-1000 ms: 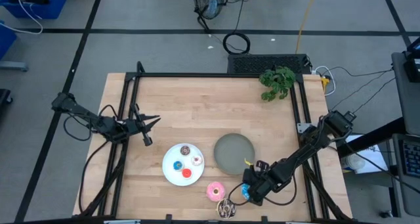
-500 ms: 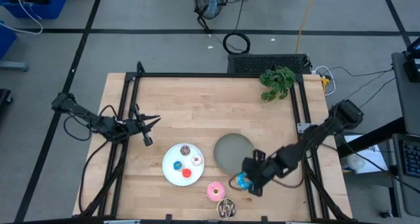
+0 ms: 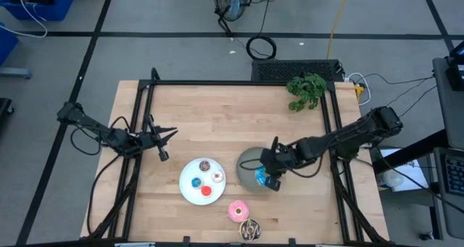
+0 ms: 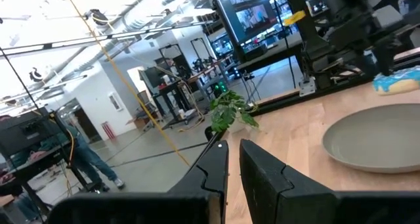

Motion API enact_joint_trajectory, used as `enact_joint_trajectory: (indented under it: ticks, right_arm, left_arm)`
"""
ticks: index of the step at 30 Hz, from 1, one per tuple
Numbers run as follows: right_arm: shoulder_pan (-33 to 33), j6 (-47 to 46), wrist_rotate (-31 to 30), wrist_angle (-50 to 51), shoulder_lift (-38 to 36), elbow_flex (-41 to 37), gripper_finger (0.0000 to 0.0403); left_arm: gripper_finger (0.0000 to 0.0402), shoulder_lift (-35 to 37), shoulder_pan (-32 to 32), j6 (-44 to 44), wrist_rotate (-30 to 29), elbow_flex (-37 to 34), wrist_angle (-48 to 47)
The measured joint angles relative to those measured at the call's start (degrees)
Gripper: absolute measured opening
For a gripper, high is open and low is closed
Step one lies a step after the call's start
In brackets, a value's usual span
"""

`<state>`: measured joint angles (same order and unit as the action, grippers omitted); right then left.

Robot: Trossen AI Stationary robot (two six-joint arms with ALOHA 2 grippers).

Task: Pick & Place donuts
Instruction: Put the large blue donut on the gray plate

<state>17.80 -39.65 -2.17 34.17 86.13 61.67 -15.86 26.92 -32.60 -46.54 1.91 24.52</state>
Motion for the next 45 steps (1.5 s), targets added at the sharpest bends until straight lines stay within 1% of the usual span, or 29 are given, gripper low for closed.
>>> enact_joint_trajectory:
  ticks: [6,11,16,21,24,31,33,35,43,45]
  right_arm:
    - [-2.7,0.2,0.7,1.7,0.0,0.0,0.0011]
    - [-5.7,-0.9,-2.6,2.0,1.0,0.1,0.0011]
    - [-7.7,0.2,-3.8,1.8,5.0,0.1,0.0011]
    - [-8.8,1.1,-2.1,1.7,10.5,0.1,0.0011]
    - [-9.3,1.9,-2.2,1.3,13.2,0.1,0.0011]
    - [-9.8,3.1,-2.1,0.3,15.0,0.2,0.0013]
    - [-9.7,3.5,-2.2,-0.2,14.6,0.1,0.0023]
    - [-9.7,3.5,-2.2,-0.9,14.0,0.1,0.004]
    - [-9.6,4.2,-2.0,-1.1,10.0,0.1,0.0132]
    - [-9.5,4.4,-0.9,-1.3,9.8,0.1,0.0151]
  left_arm:
    - [0.0047,0.0,0.0,-0.1,0.0,0.0,0.0]
    - [0.0047,0.0,0.0,1.0,0.0,0.0,0.0]
    - [0.0047,0.0,0.0,1.2,0.0,0.0,-0.4]
    - [0.0047,0.0,0.0,0.9,0.0,0.0,-0.4]
    - [0.0047,0.0,0.0,0.2,0.0,0.0,-0.4]
    - [0.0047,0.0,0.0,-0.2,0.0,0.0,-0.4]
    - [0.0047,0.0,0.0,-0.3,0.0,0.0,-0.4]
    - [0.0047,0.0,0.0,-0.3,0.0,0.0,-0.4]
    - [0.0047,0.0,0.0,-0.3,0.0,0.0,-0.4]
    - [0.0047,0.0,0.0,-0.3,0.0,0.0,-0.4]
